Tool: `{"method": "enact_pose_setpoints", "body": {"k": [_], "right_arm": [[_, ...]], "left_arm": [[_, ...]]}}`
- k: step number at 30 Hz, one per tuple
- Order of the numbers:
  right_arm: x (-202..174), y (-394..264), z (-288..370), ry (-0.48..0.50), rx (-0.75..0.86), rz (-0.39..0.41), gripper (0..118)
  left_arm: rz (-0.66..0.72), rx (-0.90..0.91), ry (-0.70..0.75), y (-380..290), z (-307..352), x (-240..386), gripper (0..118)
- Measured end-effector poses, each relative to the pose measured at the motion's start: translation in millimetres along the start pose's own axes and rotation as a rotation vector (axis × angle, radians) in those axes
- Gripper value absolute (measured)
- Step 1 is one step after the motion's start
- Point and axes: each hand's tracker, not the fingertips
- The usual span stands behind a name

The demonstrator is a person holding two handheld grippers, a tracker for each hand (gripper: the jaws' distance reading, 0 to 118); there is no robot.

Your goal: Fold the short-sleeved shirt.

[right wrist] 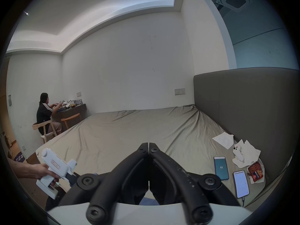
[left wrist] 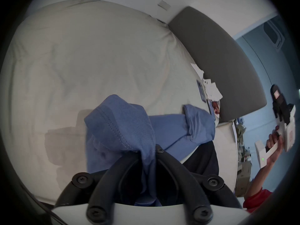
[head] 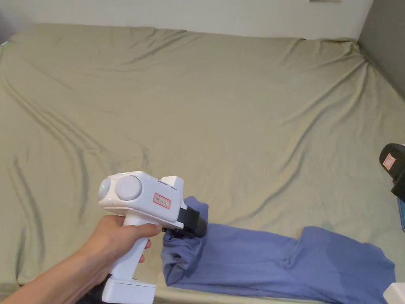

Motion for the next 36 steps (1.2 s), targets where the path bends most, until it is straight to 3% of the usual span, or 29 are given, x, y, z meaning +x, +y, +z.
{"method": "enact_pose_setpoints", "body": {"k": [6, 8, 10, 11, 12, 13, 14, 15, 17, 18, 19, 20, 28, 30, 34, 36], "right_arm": [[14.9, -5.2, 5.0, -0.018, -0.012, -0.008, 0], [18.9, -3.8, 7.3, -0.018, -0.007, -0.025, 0], [20.9, -1.7, 9.1, -0.021, -0.002, -0.020, 0], [21.3, -0.3, 10.5, -0.025, 0.001, -0.012, 0], [21.0, 1.1, 12.2, -0.027, 0.003, -0.010, 0], [22.3, 2.2, 14.4, -0.027, 0.005, -0.011, 0], [23.5, 2.4, 15.9, -0.025, 0.010, -0.012, 0], [24.0, 2.1, 16.2, -0.027, 0.013, -0.014, 0], [24.7, 0.1, 15.9, -0.031, 0.014, -0.022, 0], [25.2, -0.9, 15.7, -0.027, 0.014, -0.036, 0], [25.6, -2.2, 14.8, -0.016, 0.015, -0.052, 0], [25.0, -2.9, 14.0, -0.013, 0.013, -0.059, 0], [28.4, -5.8, 9.9, -0.011, 0.000, -0.072, 0], [31.7, -6.7, 9.5, -0.011, -0.004, -0.081, 0], [33.4, -9.5, 8.9, -0.018, -0.015, -0.081, 0], [35.0, -10.4, 9.2, -0.020, -0.023, -0.085, 0]], "left_arm": [[-0.086, -0.133, 0.120, -7.1, -75.0, 14.6, 11], [-0.064, -0.142, 0.115, -8.7, -85.4, 11.5, 40], [0.024, -0.073, -0.008, -9.4, -73.4, 9.4, 79], [0.062, -0.026, -0.067, -9.9, -60.0, 9.8, 92], [0.073, 0.019, -0.104, -10.8, -47.0, 8.7, 103], [0.067, 0.080, -0.130, -10.9, -29.5, 5.4, 104], [0.054, 0.155, -0.136, -11.9, -10.9, 1.6, 97], [0.030, 0.262, -0.103, -17.0, 3.9, -2.0, 83], [0.021, 0.457, 0.074, -35.4, 19.4, -7.6, 8], [-0.044, 0.507, 0.171, -43.6, 16.6, -6.5, 1], [-0.116, 0.543, 0.378, -59.2, 10.9, -4.9, 1], [-0.146, 0.572, 0.416, -67.9, 2.0, -2.4, 1], [-0.417, 0.405, 0.442, -111.9, -108.1, 48.9, 0], [-0.489, 0.424, 0.545, -117.7, -130.2, 69.5, 0], [-0.428, 0.459, 0.456, -104.7, -154.5, 97.7, 0], [-0.437, 0.458, 0.486, -97.0, -162.1, 111.9, 0]]}}
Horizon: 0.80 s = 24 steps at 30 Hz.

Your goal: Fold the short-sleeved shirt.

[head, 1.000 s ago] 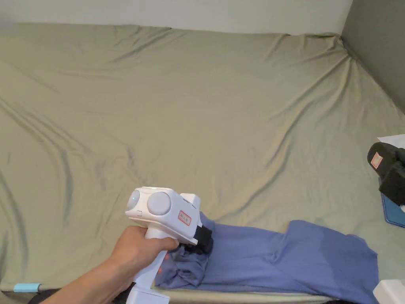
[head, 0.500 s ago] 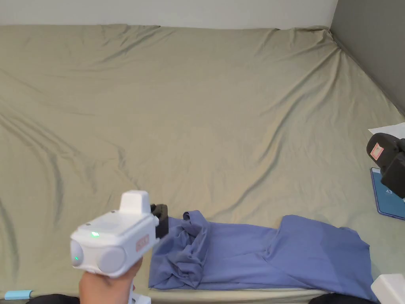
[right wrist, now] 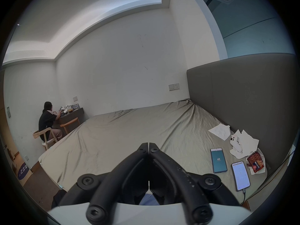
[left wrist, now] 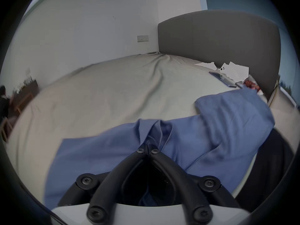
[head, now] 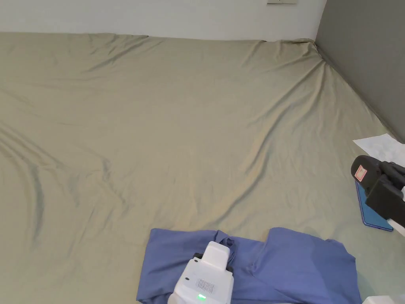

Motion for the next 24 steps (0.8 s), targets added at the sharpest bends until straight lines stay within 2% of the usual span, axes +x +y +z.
{"method": "enact_pose_setpoints", "body": {"k": [2, 4, 7, 9, 11, 15, 16, 19, 21, 24], "right_arm": [[2.2, 0.0, -0.2, -0.004, -0.002, -0.002, 0], [3.9, -0.2, -0.4, -0.015, -0.001, 0.005, 0], [6.1, 0.4, 0.3, -0.015, -0.002, -0.010, 0], [3.9, 1.2, 1.3, -0.018, 0.001, 0.000, 0], [-0.1, 3.7, 0.8, -0.023, 0.015, 0.022, 0], [-13.0, 6.3, 0.7, -0.049, 0.081, 0.082, 0], [-14.0, 3.9, 1.2, -0.055, 0.100, 0.093, 0], [-23.1, -7.2, 2.4, -0.109, 0.133, 0.142, 0], [-25.5, -15.5, 2.9, -0.128, 0.139, 0.144, 0], [-26.8, -24.8, 3.6, -0.161, 0.146, 0.147, 0]], "left_arm": [[0.105, -0.022, -0.107, 6.4, -6.5, 5.9, 0], [0.093, -0.027, -0.130, 12.7, -6.8, 13.3, 0], [0.171, 0.019, -0.236, 33.4, 15.2, 3.1, 0], [0.219, 0.090, -0.243, 56.0, 40.5, -15.8, 0], [0.269, 0.255, -0.268, 90.8, 85.9, -58.4, 0], [0.221, 0.537, -0.143, 155.1, 174.4, -146.4, 0], [0.178, 0.589, -0.058, 163.4, 196.5, -164.9, 0], [0.137, 0.638, 0.096, 161.8, 239.3, -212.2, 0], [0.100, 0.610, 0.214, 153.2, 251.7, -231.2, 0], [0.127, 0.554, 0.264, 135.1, 258.8, -254.9, 0]]}}
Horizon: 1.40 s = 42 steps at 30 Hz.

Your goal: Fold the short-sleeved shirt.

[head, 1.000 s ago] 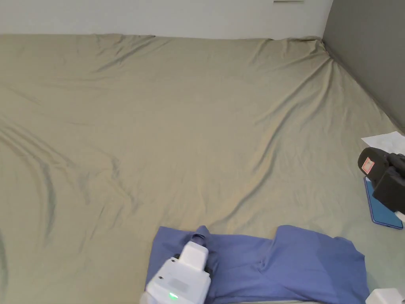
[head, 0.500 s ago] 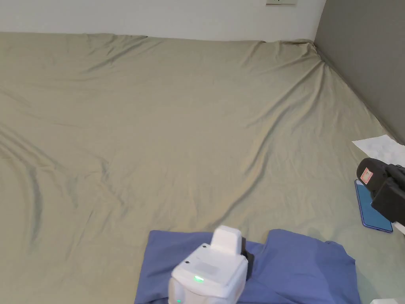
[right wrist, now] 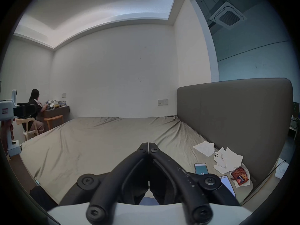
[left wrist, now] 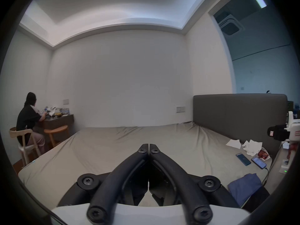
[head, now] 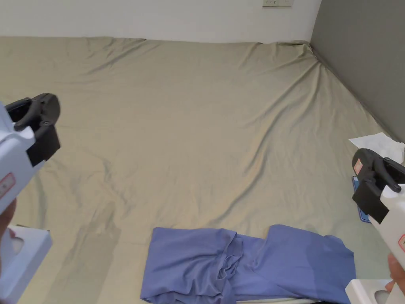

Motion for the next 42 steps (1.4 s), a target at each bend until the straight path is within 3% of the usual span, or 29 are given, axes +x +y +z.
{"method": "enact_pose_setpoints", "body": {"k": [7, 9, 11, 12, 14, 16, 20, 24, 25, 26, 27, 28, 29, 31, 33, 36, 39, 42], "right_arm": [[-3.0, 1.0, -1.4, -0.005, -0.015, -0.004, 0], [-3.8, 3.9, -2.6, 0.001, -0.015, 0.002, 0], [-6.4, 5.1, -3.9, 0.011, -0.020, 0.009, 0], [-7.4, 5.6, -4.5, 0.019, -0.023, 0.009, 0], [-10.1, 4.0, -6.2, 0.048, -0.032, -0.006, 0], [-13.4, 1.8, -7.2, 0.066, -0.044, -0.022, 0], [-13.2, -3.5, -8.6, 0.093, -0.072, -0.065, 0], [-11.8, -4.8, -7.5, 0.107, -0.085, -0.075, 0], [-12.1, -4.8, -7.4, 0.107, -0.089, -0.057, 0], [-12.2, -5.1, -7.3, 0.108, -0.092, -0.046, 0], [-12.1, -5.6, -7.4, 0.111, -0.093, -0.044, 0], [-12.9, -6.1, -7.2, 0.115, -0.098, -0.040, 0], [-13.2, -7.1, -7.9, 0.117, -0.101, -0.040, 0], [-14.2, -9.3, -9.7, 0.117, -0.106, -0.041, 0], [-15.2, -10.1, -9.9, 0.117, -0.113, -0.050, 0], [-15.9, -9.1, -9.3, 0.124, -0.119, -0.053, 0], [-18.3, -2.7, -8.2, 0.129, -0.110, -0.022, 0], [-21.6, 2.8, -8.9, 0.129, -0.102, 0.002, 0]], "left_arm": [[0.060, -0.034, 0.023, -23.0, 7.3, -18.0, 0], [0.129, -0.072, -0.031, -26.5, 0.3, -19.0, 0], [0.235, -0.277, -0.187, -34.2, -30.9, -23.8, 3], [0.370, -0.379, -0.281, -46.0, -48.2, -27.6, 14], [0.658, -0.620, -0.449, -95.7, -89.1, -29.8, 68], [0.718, -0.856, -0.494, -147.7, -112.5, -13.1, 98], [0.640, -1.109, -0.467, -229.5, -128.0, 24.5, 100], [0.699, -1.138, -0.462, -266.1, -134.1, 32.6, 103], [0.705, -1.134, -0.466, -265.3, -134.9, 36.1, 102], [0.685, -1.130, -0.458, -257.9, -135.0, 39.5, 92], [0.678, -1.130, -0.464, -253.5, -135.1, 41.2, 58], [0.687, -1.123, -0.495, -251.4, -135.6, 40.6, 9], [0.761, -1.123, -0.545, -251.1, -137.9, 42.3, 10], [0.744, -1.116, -0.482, -245.1, -132.1, 53.1, 10], [0.719, -1.140, -0.517, -246.2, -137.7, 51.5, 9], [0.776, -1.120, -0.487, -247.0, -140.0, 22.6, 9], [0.734, -1.076, -0.532, -231.8, -131.4, -14.2, 8], [0.759, -1.033, -0.435, -210.9, -123.3, -68.0, 8]]}}
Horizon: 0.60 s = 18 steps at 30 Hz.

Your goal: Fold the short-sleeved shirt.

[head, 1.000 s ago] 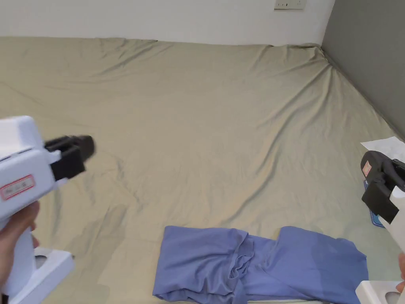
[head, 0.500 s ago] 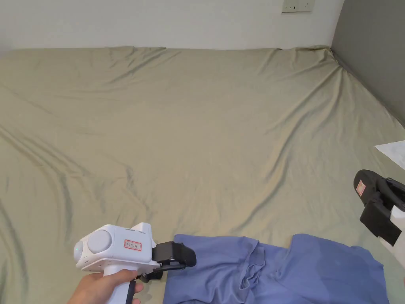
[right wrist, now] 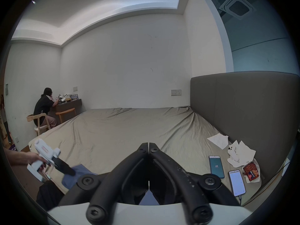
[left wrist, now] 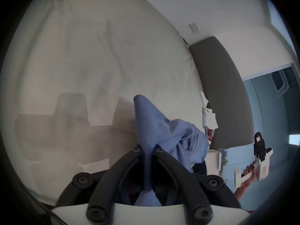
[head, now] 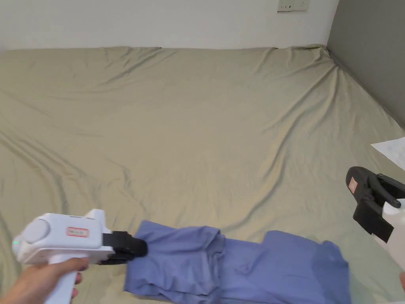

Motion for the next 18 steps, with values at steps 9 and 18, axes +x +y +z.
{"method": "enact_pose_setpoints", "body": {"k": [9, 18], "right_arm": [[-19.1, -1.6, -11.8, 0.048, -0.013, 0.003, 0], [-29.2, -3.9, -16.7, 0.076, -0.027, -0.017, 0]], "left_arm": [[-0.086, 0.085, 0.365, 24.0, 129.4, -6.4, 8], [-0.211, 0.032, 0.187, 14.3, 58.8, 110.2, 8]]}}
